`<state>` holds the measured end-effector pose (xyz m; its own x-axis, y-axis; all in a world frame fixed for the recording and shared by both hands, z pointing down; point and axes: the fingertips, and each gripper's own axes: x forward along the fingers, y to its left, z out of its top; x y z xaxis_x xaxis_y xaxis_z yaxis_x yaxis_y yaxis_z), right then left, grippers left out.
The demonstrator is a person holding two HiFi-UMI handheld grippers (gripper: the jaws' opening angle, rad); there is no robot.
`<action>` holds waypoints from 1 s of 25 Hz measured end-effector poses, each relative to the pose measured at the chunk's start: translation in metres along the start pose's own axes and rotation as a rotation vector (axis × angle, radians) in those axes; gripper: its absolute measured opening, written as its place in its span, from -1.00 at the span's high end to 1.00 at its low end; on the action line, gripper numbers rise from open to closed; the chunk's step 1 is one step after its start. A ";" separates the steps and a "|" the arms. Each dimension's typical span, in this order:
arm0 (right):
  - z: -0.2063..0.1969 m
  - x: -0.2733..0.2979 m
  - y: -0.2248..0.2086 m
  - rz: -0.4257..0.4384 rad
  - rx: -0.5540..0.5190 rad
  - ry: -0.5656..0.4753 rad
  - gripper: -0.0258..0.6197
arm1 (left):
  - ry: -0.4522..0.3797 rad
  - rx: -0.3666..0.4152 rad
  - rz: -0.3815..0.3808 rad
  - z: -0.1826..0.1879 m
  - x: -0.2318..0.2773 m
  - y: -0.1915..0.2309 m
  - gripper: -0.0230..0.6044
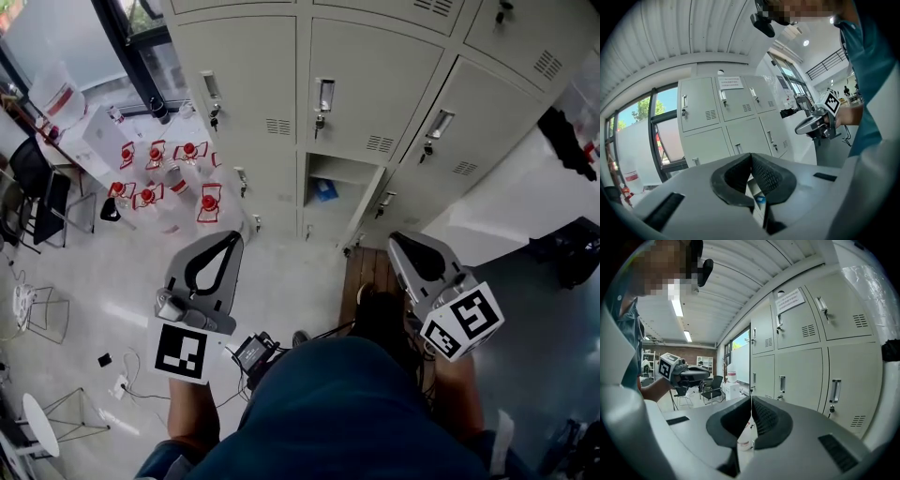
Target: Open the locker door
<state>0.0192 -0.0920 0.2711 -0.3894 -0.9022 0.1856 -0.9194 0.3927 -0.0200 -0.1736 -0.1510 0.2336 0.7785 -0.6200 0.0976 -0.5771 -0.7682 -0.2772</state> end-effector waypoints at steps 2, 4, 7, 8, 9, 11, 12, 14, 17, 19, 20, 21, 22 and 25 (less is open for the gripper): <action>0.005 -0.002 0.003 -0.002 -0.018 -0.004 0.81 | -0.003 0.000 0.005 0.006 -0.006 -0.001 0.87; 0.008 -0.004 0.006 -0.003 -0.046 -0.001 0.81 | 0.002 0.000 0.010 0.009 -0.010 -0.001 0.87; 0.011 -0.006 0.010 -0.001 -0.066 -0.005 0.81 | 0.016 0.009 0.015 0.008 -0.016 0.000 0.87; 0.012 -0.006 0.011 -0.002 -0.067 -0.008 0.81 | 0.020 0.012 0.016 0.006 -0.017 0.001 0.87; 0.012 -0.007 0.011 -0.003 -0.068 -0.009 0.81 | 0.022 0.014 0.016 0.005 -0.017 0.002 0.87; 0.012 -0.008 0.012 -0.006 -0.066 -0.009 0.81 | 0.025 0.014 0.015 0.001 -0.017 0.002 0.87; 0.012 -0.008 0.012 -0.007 -0.065 -0.008 0.81 | 0.027 0.014 0.014 0.000 -0.017 0.002 0.87; 0.010 -0.008 0.011 -0.008 -0.064 -0.006 0.81 | 0.028 0.013 0.015 -0.002 -0.017 0.002 0.87; 0.008 -0.007 0.011 -0.007 -0.058 0.002 0.81 | 0.029 0.008 0.023 -0.003 -0.018 0.004 0.87; 0.007 -0.004 0.012 -0.002 -0.055 0.006 0.81 | 0.035 0.004 0.030 -0.005 -0.020 0.008 0.87; 0.007 -0.002 0.012 0.000 -0.055 0.007 0.81 | 0.036 0.002 0.033 -0.006 -0.020 0.010 0.87; 0.007 -0.001 0.013 0.003 -0.055 0.008 0.81 | 0.038 0.002 0.035 -0.007 -0.020 0.011 0.87; 0.007 0.000 0.013 0.005 -0.056 0.009 0.81 | 0.039 0.003 0.035 -0.008 -0.020 0.011 0.87; 0.005 0.004 0.012 0.006 -0.056 0.011 0.81 | 0.038 0.006 0.032 -0.011 -0.018 0.012 0.87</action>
<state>0.0064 -0.0913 0.2669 -0.3936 -0.8980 0.1970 -0.9126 0.4075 0.0343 -0.1971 -0.1513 0.2394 0.7493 -0.6504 0.1250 -0.6003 -0.7466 -0.2867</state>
